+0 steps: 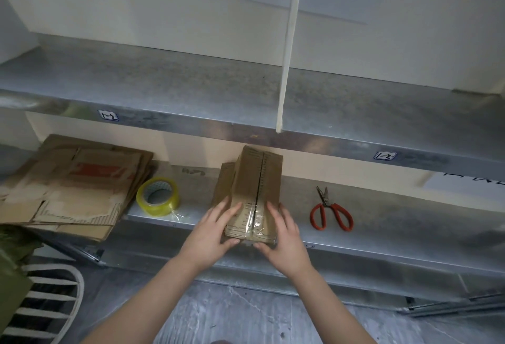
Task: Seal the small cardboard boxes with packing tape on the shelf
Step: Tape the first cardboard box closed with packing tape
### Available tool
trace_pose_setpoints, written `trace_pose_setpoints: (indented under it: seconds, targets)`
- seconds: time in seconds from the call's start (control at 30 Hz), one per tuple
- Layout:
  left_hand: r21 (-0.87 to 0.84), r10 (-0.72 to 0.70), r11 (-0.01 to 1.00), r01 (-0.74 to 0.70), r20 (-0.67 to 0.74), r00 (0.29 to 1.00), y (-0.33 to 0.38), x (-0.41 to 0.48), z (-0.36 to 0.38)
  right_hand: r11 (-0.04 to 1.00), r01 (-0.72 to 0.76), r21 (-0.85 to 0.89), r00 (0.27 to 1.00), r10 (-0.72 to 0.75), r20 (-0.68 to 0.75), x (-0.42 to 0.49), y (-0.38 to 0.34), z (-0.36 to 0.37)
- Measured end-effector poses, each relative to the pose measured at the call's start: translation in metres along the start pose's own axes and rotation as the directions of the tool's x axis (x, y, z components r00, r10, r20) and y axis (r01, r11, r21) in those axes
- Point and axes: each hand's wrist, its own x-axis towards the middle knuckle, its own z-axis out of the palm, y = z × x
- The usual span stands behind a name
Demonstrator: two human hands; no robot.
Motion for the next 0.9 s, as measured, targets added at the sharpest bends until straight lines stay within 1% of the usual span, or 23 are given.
trace_pose_setpoints:
  seconds: [0.07, 0.1, 0.17, 0.23, 0.33, 0.4, 0.5, 0.67, 0.8, 0.9]
  targets:
    - [0.053, 0.003, 0.999, -0.004, 0.006, 1.000, 0.004, 0.000, 0.000, 1.000, -0.002, 0.006, 1.000, 0.002, 0.000, -0.003, 0.001, -0.001]
    - [0.040, -0.005, 0.999, 0.005, 0.012, 1.000, 0.005, -0.001, 0.000, 0.999, -0.012, 0.041, 1.000, 0.012, 0.001, -0.004, 0.001, -0.001]
    - [-0.084, -0.026, 0.996, 0.029, 0.025, 0.999, 0.009, -0.001, 0.000, 0.984, -0.060, 0.167, 0.998, 0.060, 0.006, -0.006, 0.001, -0.001]
    - [-0.218, -0.027, 0.975, 0.034, 0.035, 0.999, 0.013, -0.001, 0.002, 0.969, -0.083, 0.234, 0.996, 0.087, -0.007, -0.007, 0.001, -0.001]
    - [-0.305, -0.049, 0.951, 0.057, 0.032, 0.998, 0.017, -0.004, 0.008, 0.983, -0.056, 0.174, 0.994, 0.071, -0.078, -0.011, 0.005, -0.001]
    - [-0.332, -0.072, 0.939, 0.091, 0.069, 0.995, 0.015, -0.008, 0.013, 0.985, -0.057, 0.165, 0.996, 0.067, -0.056, -0.015, 0.010, 0.000]
    - [-0.280, -0.087, 0.952, 0.125, 0.142, 0.986, 0.008, -0.010, 0.017, 0.983, -0.079, 0.167, 0.996, 0.074, 0.040, -0.018, 0.014, 0.004]
    - [-0.239, -0.082, 0.964, 0.115, 0.143, 0.986, 0.009, 0.001, 0.015, 0.981, -0.087, 0.172, 0.996, 0.082, 0.034, -0.010, 0.014, 0.001]
    - [-0.133, -0.012, 0.991, 0.029, 0.128, 0.992, 0.010, -0.002, 0.018, 0.994, -0.059, 0.091, 0.998, 0.057, 0.023, -0.018, 0.016, 0.000]
    - [0.028, 0.065, 0.997, -0.068, 0.085, 0.994, 0.009, -0.009, 0.019, 0.999, -0.038, 0.013, 0.999, 0.039, -0.005, -0.028, 0.018, 0.000]
